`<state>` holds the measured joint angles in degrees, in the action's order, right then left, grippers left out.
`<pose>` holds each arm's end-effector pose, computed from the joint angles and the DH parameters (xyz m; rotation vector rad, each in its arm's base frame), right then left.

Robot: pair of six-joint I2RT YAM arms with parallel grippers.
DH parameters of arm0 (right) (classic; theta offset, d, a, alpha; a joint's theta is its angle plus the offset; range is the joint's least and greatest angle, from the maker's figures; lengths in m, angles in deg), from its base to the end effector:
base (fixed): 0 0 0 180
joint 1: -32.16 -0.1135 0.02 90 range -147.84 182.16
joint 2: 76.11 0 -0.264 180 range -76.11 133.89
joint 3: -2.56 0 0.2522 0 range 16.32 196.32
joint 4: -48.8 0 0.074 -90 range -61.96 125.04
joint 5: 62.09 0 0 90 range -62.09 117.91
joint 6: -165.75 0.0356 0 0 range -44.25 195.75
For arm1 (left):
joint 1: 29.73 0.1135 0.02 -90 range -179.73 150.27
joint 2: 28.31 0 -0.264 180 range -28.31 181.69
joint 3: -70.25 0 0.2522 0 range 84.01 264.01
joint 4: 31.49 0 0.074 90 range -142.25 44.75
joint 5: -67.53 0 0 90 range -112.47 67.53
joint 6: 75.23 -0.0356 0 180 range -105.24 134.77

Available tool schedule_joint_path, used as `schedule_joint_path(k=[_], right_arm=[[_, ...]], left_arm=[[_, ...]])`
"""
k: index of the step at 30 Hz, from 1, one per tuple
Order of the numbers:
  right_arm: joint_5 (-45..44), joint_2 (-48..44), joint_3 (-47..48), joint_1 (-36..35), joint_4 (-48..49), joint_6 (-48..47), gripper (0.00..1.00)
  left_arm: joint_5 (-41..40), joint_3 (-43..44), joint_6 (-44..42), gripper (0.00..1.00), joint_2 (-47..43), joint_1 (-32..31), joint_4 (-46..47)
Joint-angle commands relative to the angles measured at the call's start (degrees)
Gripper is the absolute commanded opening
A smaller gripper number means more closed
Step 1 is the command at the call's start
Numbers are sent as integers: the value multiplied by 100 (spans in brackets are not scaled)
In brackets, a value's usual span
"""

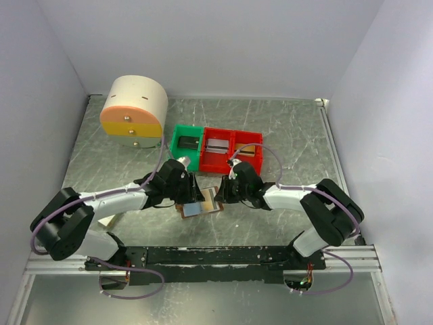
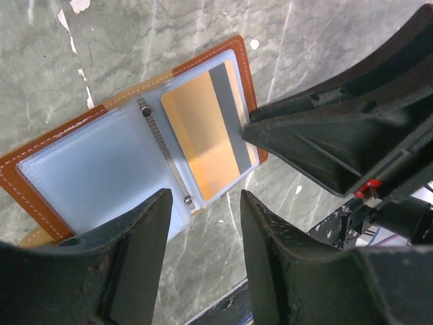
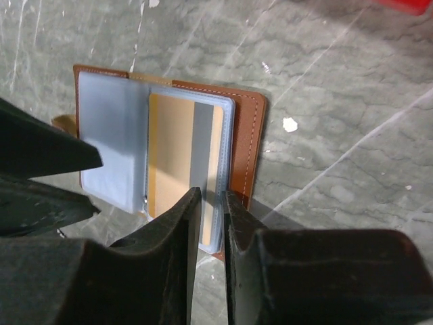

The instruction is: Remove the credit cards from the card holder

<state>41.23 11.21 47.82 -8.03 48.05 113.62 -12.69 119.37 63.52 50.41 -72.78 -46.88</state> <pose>0.2045 0.1835 0.1344 -0.1773 2.4856 0.9102 0.1894 -0.1852 0.1707 -0.0367 2.5623 -0.9144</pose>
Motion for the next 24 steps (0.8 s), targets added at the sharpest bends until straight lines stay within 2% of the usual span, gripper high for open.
schedule_joint_path(k=[1, 6, 13, 24], right_arm=[[474, 144, 64, 24, -226, -325, 18], [821, 227, 78, 19, -188, -386, 16], [665, 61, 108, 26, -245, -295, 16], [205, -359, 47, 24, -386, -45, 18]], left_arm=[[-262, 166, 104, 55, 212, -122, 177], [-293, -157, 346, 52, 251, -169, 660], [-75, -450, 396, 38, 492, -167, 1237], [-405, -548, 388, 38, 431, -169, 948]])
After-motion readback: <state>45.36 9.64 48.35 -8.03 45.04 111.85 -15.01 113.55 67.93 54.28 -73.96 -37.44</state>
